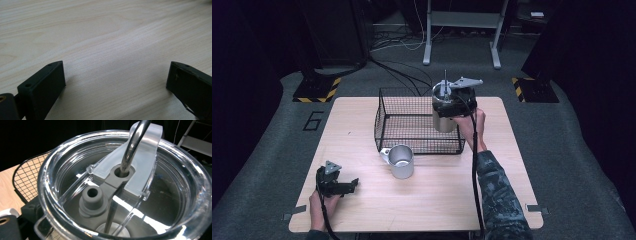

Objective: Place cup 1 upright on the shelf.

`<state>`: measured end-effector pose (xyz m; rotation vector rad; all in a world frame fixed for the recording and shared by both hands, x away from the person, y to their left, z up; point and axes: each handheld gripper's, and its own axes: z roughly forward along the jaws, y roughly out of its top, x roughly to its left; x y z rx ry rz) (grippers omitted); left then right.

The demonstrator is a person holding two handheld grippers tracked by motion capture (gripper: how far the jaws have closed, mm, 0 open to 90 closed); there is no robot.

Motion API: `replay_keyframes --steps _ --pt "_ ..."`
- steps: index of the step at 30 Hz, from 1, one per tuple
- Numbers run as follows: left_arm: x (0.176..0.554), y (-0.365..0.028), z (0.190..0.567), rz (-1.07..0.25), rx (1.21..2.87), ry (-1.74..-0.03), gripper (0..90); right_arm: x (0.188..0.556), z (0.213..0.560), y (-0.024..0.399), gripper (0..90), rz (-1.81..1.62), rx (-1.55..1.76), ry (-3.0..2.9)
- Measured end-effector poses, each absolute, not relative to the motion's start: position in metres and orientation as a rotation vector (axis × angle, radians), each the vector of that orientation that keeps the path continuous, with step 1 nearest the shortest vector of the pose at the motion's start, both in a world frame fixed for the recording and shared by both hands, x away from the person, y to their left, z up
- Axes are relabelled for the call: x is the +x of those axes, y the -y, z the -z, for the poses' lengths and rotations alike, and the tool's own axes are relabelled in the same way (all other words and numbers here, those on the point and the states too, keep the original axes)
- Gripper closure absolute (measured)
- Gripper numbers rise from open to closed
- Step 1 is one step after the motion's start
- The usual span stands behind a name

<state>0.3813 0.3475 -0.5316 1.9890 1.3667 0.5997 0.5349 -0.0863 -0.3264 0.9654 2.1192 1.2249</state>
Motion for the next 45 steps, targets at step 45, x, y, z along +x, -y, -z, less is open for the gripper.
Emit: replay_keyframes --steps 45 --pt "0.381 -0.347 0.532 -0.599 1.988 -1.366 2.0 0.571 0.393 0.069 3.3 -1.099 1.130 -2.197"
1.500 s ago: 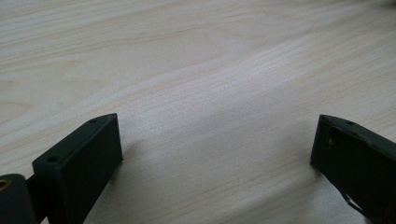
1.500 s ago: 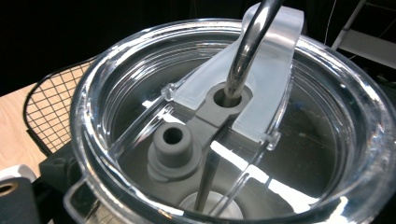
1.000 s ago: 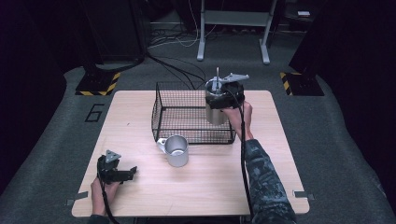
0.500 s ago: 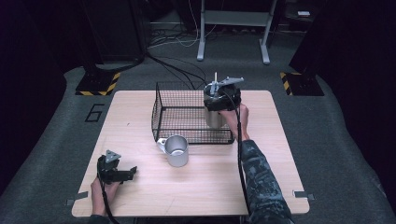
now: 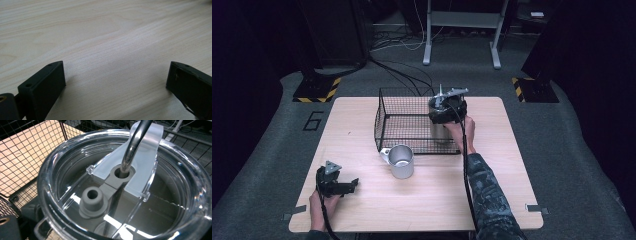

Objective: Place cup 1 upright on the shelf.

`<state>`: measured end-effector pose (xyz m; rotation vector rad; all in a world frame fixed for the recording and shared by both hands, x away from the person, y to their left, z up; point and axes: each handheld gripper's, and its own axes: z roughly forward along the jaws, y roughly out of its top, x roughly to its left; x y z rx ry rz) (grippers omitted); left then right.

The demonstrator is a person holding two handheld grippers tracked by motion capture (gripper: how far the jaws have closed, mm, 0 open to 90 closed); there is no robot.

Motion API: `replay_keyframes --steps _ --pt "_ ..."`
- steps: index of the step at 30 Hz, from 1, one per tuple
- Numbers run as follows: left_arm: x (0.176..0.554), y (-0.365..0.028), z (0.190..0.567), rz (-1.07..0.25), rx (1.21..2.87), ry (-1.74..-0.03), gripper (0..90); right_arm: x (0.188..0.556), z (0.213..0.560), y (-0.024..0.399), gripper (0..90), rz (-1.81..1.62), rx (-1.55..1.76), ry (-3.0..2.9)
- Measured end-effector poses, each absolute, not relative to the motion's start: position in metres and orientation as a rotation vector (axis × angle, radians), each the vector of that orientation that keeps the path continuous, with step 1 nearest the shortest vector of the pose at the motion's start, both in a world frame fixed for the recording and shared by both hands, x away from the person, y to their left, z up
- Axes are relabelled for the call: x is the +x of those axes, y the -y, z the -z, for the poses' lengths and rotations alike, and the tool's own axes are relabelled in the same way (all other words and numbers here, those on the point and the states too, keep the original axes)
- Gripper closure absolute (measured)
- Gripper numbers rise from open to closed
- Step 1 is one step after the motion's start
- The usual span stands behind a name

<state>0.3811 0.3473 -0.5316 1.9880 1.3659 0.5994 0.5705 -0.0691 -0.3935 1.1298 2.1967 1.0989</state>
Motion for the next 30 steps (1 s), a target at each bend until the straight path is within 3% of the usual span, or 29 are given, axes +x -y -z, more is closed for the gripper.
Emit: replay_keyframes --steps 19,30 --pt "0.381 -0.348 0.531 -0.593 1.995 -1.367 2.0 0.572 0.407 0.066 2.9 -1.081 1.190 -2.222" --pt "0.381 -0.348 0.531 -0.593 1.995 -1.367 2.0 0.569 0.392 0.068 0.0 -1.044 1.186 -2.271"
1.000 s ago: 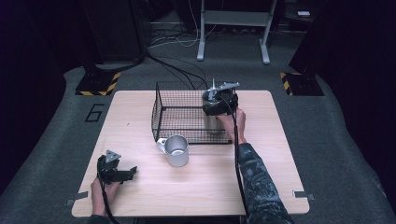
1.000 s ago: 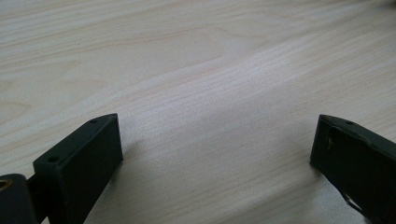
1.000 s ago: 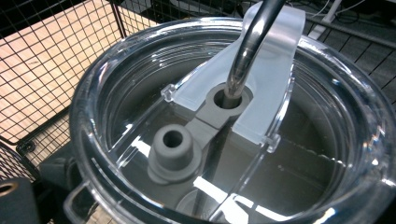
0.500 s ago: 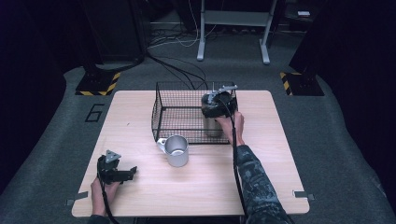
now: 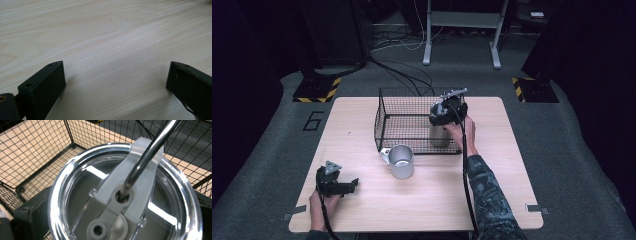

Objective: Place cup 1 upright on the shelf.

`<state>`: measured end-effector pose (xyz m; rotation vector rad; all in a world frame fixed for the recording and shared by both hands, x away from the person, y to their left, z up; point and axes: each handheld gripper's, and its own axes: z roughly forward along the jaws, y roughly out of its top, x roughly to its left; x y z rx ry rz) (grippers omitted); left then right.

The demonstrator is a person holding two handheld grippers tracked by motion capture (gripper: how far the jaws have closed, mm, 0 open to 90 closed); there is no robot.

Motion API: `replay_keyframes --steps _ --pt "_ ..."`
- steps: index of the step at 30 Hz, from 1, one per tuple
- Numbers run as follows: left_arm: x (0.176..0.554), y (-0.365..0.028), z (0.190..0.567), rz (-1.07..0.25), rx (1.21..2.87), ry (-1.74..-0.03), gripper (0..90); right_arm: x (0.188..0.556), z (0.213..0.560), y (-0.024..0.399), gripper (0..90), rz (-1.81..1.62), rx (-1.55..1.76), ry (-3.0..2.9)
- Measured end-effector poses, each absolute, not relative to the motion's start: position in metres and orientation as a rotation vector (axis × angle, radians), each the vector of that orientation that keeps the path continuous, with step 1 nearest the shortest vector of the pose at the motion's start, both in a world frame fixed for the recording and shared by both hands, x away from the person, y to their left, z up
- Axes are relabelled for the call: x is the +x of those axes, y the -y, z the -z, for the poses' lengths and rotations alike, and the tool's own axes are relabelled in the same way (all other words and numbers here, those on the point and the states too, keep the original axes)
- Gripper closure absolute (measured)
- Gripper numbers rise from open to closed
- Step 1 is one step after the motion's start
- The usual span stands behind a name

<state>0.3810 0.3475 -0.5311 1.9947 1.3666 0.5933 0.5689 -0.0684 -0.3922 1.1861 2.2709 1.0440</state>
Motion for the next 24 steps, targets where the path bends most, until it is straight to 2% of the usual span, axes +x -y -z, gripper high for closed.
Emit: replay_keyframes --steps 13,24 --pt "0.381 -0.348 0.531 -0.592 1.995 -1.366 2.1 0.553 0.367 0.077 0.0 -1.063 1.167 -2.245" --pt "0.381 -0.347 0.531 -0.595 1.993 -1.368 2.1 0.522 0.342 0.102 0.0 -1.116 1.078 -2.221"
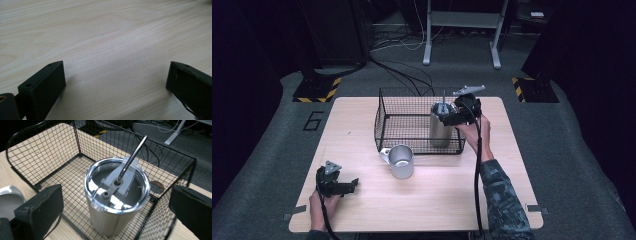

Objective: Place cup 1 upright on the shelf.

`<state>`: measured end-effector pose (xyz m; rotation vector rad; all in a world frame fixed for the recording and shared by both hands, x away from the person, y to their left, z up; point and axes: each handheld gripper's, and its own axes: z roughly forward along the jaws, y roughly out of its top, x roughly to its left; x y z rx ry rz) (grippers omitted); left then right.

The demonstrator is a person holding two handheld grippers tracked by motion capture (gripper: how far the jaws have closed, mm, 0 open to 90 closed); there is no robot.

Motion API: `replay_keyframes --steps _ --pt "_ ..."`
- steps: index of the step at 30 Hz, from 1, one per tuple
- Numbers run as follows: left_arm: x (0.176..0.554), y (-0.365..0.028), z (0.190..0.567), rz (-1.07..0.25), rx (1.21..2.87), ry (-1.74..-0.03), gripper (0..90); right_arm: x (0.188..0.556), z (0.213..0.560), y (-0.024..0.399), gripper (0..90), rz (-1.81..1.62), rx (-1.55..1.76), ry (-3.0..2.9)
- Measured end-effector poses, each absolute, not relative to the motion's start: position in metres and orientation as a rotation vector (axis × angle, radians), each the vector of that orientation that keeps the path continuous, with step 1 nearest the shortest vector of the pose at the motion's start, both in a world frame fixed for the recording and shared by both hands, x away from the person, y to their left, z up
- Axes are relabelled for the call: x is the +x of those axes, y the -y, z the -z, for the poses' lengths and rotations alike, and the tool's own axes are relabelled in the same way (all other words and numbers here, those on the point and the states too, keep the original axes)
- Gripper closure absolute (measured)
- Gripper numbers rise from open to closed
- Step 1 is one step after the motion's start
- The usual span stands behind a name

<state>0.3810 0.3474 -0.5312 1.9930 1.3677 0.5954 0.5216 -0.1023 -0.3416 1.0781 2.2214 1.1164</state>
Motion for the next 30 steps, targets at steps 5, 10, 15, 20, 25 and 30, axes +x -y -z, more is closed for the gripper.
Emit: replay_keyframes --steps 5,10,15,20,25,30 --pt "0.381 -0.348 0.531 -0.592 1.994 -1.367 2.1 0.500 0.337 0.114 0.0 -1.147 1.047 -2.185" --pt "0.381 -0.347 0.532 -0.598 1.988 -1.366 2.1 0.477 0.337 0.128 0.0 -1.162 1.022 -2.163" --pt "0.381 -0.347 0.532 -0.599 1.988 -1.366 2.1 0.454 0.344 0.142 0.0 -1.158 1.027 -2.146" --pt "0.381 -0.347 0.532 -0.598 1.988 -1.366 2.1 0.432 0.354 0.155 0.0 -1.174 1.022 -2.113" --pt "0.381 -0.348 0.531 -0.587 2.000 -1.367 2.1 0.420 0.367 0.163 0.0 -1.154 1.044 -2.118" --pt "0.382 -0.348 0.530 -0.587 1.999 -1.370 2.1 0.408 0.397 0.176 0.0 -1.138 1.091 -2.136"
